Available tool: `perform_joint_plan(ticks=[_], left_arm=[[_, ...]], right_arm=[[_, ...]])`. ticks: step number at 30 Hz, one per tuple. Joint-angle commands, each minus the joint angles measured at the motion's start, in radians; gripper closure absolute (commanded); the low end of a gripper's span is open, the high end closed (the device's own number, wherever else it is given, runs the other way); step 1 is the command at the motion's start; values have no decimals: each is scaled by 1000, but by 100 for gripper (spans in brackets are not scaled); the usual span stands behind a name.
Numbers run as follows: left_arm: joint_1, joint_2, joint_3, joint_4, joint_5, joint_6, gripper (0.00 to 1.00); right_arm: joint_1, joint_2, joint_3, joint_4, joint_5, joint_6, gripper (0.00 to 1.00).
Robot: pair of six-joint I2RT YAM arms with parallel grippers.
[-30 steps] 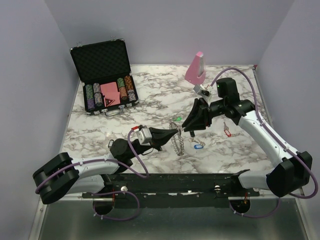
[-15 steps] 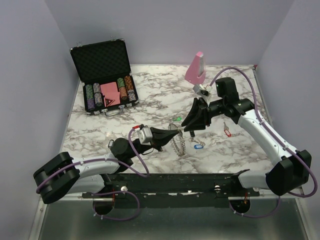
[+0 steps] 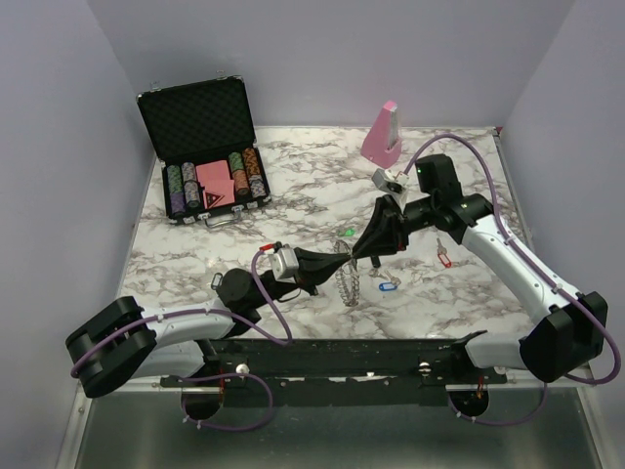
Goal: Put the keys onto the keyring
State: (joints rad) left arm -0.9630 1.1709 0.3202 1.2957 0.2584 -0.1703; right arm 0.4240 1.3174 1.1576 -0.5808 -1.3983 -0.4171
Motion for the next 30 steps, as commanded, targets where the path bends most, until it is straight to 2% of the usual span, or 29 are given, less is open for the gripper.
perform_joint_plan(ticks=[1, 3, 9, 12, 16, 21, 22, 27, 30], left_arm=[[3, -2, 42, 93, -15, -17, 100], [3, 1, 42, 91, -19, -20, 100], [3, 3, 39, 97, -31, -34, 100], [3, 4, 40, 99, -34, -37, 100], [4, 12, 40, 105, -35, -46, 100], [3, 16, 39, 111, -33, -67, 100], [3, 10, 36, 105, -31, -69, 98], [4, -43, 13, 35, -24, -58, 69], [12, -124, 5, -85, 4, -23, 53]], right_arm=[[15, -1, -7, -48, 35, -51, 75], [18, -3, -3, -59, 41, -63, 78], [24, -3, 1, -79, 55, -97, 77], [27, 0, 10, -93, 53, -115, 90], [29, -1, 17, -116, 45, -146, 100], [29, 2, 50, -174, 62, -202, 100], [29, 5, 59, -191, 67, -218, 100], [29, 11, 103, -287, 113, -302, 100], [29, 17, 120, -329, 142, -334, 100]])
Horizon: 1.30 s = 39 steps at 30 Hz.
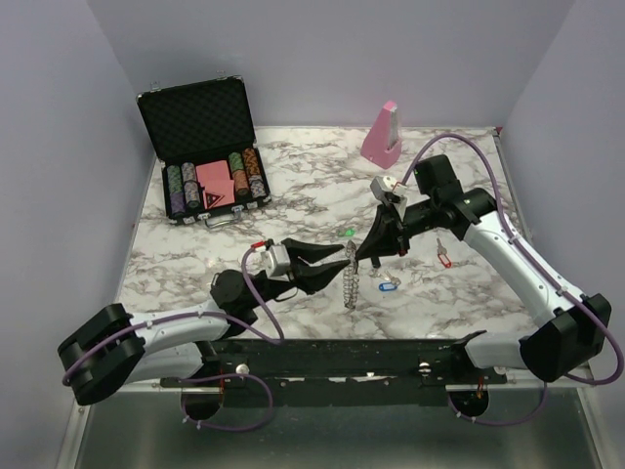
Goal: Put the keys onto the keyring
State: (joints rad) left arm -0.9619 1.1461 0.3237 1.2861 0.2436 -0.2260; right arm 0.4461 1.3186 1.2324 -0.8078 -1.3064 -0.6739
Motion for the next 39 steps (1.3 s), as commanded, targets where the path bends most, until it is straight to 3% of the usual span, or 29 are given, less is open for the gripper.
perform_joint_plan(ticks=[1, 4, 8, 14, 22, 34, 39], left_arm=[[12, -126, 3, -138, 23, 51, 50], [23, -242, 38, -383, 57, 144, 43], [28, -313, 173, -839, 118, 309, 39], [28, -286, 290, -1050, 121, 427, 37], [28, -165, 412, -1131, 118, 450, 38], [25, -63, 505, -1145, 201, 407, 59], [20, -42, 508, -1143, 217, 399, 62]], right_arm=[[6, 19, 53, -116, 65, -90, 100], [6, 33, 84, -181, 110, -134, 100], [9, 68, 153, -298, 189, -222, 100], [13, 85, 176, -341, 225, -237, 100], [13, 77, 174, -335, 248, -228, 100], [16, 74, 164, -324, 242, -219, 100], [14, 68, 162, -320, 240, -217, 100]])
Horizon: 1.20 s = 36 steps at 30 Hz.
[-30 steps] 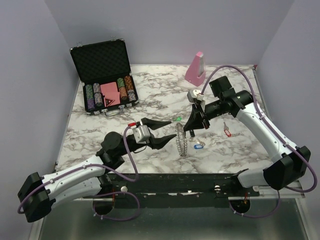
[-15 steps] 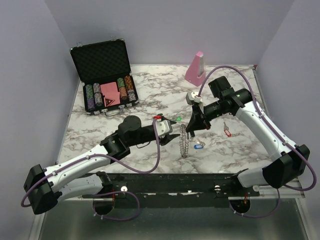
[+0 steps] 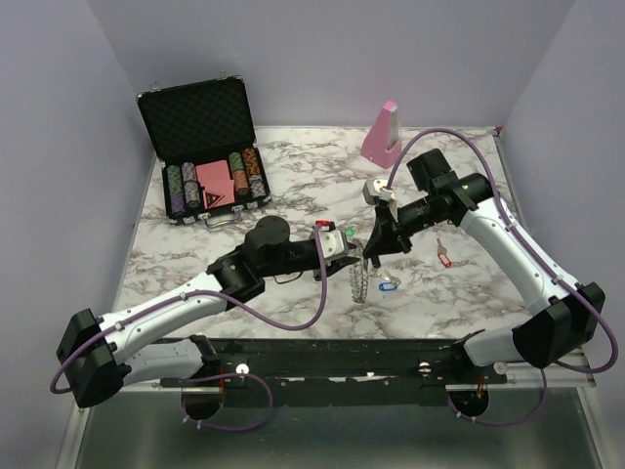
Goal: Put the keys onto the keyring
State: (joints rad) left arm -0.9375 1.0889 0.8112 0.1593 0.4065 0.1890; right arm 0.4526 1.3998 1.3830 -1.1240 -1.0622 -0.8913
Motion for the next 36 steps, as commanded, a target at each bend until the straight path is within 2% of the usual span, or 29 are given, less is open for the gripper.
perform_joint_plan(ticks=[1, 11, 22, 24, 27, 30, 33, 36], left_arm=[[-4, 19, 20, -17, 51, -16, 62], [-7, 46, 29, -20, 26, -8, 63], [-7, 72, 51, -18, 51, -14, 71], [-7, 77, 54, -18, 55, -19, 73], [-7, 83, 60, -27, 66, -20, 84], [-7, 91, 68, -43, 68, -20, 86], [-7, 94, 72, -61, 69, -17, 100], [-7, 91, 74, -67, 72, -17, 100]], right_arm=[[9, -12, 11, -5, -4, 2, 100], [9, -12, 7, -3, -19, 2, 100], [8, -9, -1, 1, -28, 2, 100], [9, -9, -4, 0, -30, 2, 100], [11, -10, -4, 0, -30, 2, 100], [11, -13, -2, 0, -30, 3, 100], [9, -13, -6, 0, -32, 3, 100], [11, -13, -4, 3, -35, 5, 100]])
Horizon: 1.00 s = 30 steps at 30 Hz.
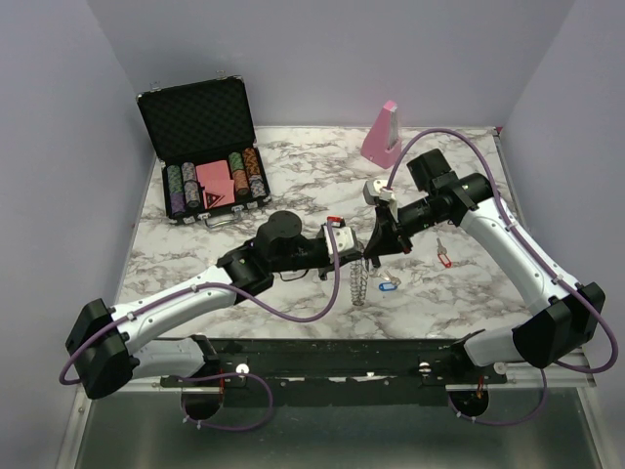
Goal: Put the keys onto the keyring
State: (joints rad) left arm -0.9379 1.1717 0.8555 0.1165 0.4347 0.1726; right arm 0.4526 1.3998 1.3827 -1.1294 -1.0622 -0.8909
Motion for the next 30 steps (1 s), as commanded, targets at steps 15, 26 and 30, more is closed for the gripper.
perform_joint_plan(ticks=[15, 26, 30], left_arm=[[-9, -64, -68, 87, 2, -58, 100], [-7, -133, -186, 277, -25, -94, 100], [-7, -155, -259, 412, -40, -120, 100]], right_arm=[[5, -30, -16, 103, -50, 130, 70], [0, -19, -51, 79, -99, 80, 60], [-2, -22, -60, 43, -136, 35, 60]])
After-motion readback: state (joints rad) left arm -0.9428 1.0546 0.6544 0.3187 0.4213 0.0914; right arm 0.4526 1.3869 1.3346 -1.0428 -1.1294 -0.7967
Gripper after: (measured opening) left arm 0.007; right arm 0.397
